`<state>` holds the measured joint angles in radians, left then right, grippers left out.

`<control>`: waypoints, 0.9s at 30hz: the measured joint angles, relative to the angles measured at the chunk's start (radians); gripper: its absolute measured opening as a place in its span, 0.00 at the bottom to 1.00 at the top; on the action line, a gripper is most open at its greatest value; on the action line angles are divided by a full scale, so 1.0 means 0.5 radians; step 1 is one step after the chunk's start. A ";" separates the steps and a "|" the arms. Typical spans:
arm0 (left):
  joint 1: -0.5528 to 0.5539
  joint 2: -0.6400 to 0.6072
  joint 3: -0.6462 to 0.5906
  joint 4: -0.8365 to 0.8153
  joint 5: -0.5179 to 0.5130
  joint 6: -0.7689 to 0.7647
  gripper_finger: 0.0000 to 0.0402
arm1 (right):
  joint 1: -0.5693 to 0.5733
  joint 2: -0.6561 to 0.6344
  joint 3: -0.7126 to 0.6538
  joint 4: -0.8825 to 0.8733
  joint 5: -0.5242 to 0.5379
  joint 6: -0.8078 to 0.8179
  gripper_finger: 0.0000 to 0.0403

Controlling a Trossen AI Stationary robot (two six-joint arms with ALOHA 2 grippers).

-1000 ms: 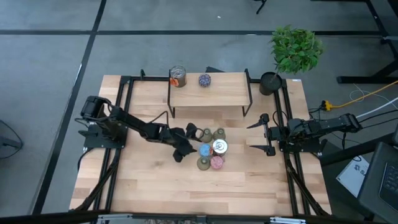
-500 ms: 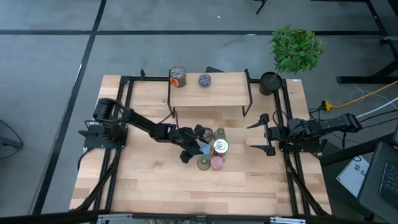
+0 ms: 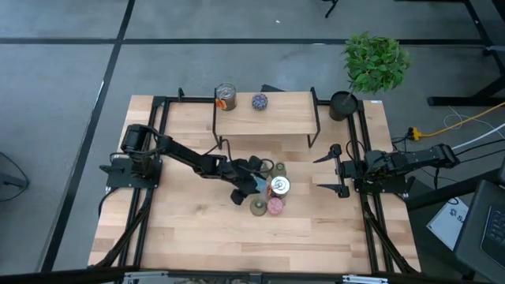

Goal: Pick & Place candle stick holders
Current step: Put the blue scented candle on the shelf aligned with the other scented candle

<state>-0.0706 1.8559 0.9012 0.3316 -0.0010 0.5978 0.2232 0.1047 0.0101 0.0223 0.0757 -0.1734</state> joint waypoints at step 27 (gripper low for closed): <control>-0.119 -0.260 -0.006 -0.623 -0.526 -0.490 0.63 | 0.000 0.000 0.000 0.000 0.000 0.000 0.99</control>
<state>-0.1301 1.7257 0.8983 0.0200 -0.2642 0.3528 0.2234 0.1045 0.0101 0.0223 0.0757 -0.1734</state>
